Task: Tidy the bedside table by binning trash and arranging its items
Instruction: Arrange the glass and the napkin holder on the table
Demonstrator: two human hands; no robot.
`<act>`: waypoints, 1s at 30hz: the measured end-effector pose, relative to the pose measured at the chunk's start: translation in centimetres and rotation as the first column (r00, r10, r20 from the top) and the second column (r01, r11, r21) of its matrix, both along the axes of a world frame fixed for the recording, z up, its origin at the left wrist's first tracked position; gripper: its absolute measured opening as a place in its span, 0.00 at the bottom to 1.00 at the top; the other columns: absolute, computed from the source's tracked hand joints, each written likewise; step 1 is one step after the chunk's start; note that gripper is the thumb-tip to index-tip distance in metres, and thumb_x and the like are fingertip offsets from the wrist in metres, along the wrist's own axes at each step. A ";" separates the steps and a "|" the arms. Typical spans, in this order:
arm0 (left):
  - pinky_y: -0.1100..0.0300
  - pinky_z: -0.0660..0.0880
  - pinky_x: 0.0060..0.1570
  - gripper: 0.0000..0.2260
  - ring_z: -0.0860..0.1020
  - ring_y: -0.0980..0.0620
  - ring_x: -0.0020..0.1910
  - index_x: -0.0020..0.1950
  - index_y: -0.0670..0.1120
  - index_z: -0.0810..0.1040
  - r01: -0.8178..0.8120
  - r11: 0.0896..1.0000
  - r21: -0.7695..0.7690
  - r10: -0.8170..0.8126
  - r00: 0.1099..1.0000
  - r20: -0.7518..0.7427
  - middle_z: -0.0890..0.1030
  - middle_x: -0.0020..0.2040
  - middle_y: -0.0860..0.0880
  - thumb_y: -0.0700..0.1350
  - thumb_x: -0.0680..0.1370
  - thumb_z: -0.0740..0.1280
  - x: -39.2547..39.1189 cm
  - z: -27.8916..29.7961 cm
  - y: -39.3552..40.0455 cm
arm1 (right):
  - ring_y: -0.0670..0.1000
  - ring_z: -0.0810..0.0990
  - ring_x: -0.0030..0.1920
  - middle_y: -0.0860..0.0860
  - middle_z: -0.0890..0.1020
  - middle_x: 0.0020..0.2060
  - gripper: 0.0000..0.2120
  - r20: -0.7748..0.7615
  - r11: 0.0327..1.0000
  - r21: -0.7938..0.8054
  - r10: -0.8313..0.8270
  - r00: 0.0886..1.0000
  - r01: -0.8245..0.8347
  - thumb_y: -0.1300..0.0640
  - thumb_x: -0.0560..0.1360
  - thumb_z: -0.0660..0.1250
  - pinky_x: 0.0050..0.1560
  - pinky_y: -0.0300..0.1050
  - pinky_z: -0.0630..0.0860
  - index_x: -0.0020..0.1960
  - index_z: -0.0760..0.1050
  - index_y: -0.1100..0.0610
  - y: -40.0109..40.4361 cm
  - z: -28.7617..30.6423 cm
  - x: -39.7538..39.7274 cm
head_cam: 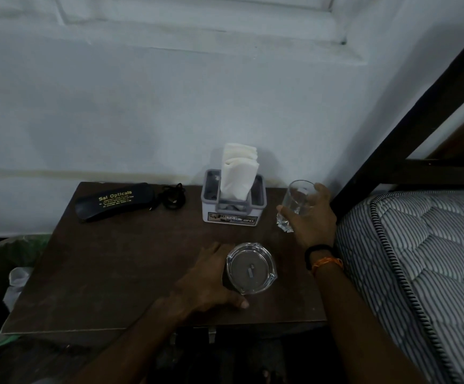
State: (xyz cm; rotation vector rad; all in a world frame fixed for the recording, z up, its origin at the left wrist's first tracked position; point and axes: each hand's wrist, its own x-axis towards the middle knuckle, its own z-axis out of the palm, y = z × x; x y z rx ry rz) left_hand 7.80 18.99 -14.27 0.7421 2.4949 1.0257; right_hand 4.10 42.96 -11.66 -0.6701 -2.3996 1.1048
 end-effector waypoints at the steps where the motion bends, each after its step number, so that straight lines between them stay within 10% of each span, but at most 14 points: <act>1: 0.63 0.65 0.63 0.41 0.65 0.60 0.63 0.68 0.58 0.68 -0.004 1.000 0.009 0.004 1.000 -0.012 0.69 0.61 0.62 0.59 0.58 0.80 0.0 -0.1 0.0 | 0.57 0.78 0.61 0.54 0.78 0.62 0.43 -0.007 1.000 0.007 -0.011 1.000 0.011 0.49 0.62 0.81 0.61 0.52 0.76 0.70 0.62 0.52 -0.1 0.1 0.0; 11: 0.54 0.72 0.61 0.38 0.70 0.57 0.62 0.66 0.55 0.71 -0.048 0.997 0.058 0.049 0.999 -0.020 0.74 0.62 0.57 0.58 0.59 0.80 0.1 -0.4 0.8 | 0.48 0.79 0.49 0.46 0.78 0.51 0.39 -0.171 0.996 0.065 -0.050 0.984 0.062 0.44 0.60 0.80 0.46 0.38 0.73 0.65 0.66 0.51 -0.5 7.1 3.5; 22: 0.51 0.72 0.64 0.41 0.70 0.54 0.64 0.68 0.57 0.69 -0.100 0.986 0.135 0.097 0.995 0.033 0.71 0.61 0.61 0.59 0.58 0.80 0.3 -0.5 4.4 | 0.45 0.81 0.51 0.44 0.80 0.54 0.40 -0.023 0.984 0.011 0.180 0.983 -0.180 0.41 0.55 0.80 0.51 0.49 0.82 0.62 0.65 0.43 -3.5 4.7 8.3; 30: 0.55 0.67 0.67 0.38 0.69 0.54 0.65 0.68 0.55 0.71 -0.079 0.986 0.145 0.077 0.997 0.022 0.68 0.58 0.64 0.54 0.61 0.81 0.3 0.3 4.9 | 0.45 0.79 0.50 0.41 0.76 0.51 0.38 0.076 0.962 0.049 0.263 0.962 -0.267 0.48 0.60 0.80 0.47 0.35 0.76 0.64 0.65 0.46 -3.1 2.4 8.4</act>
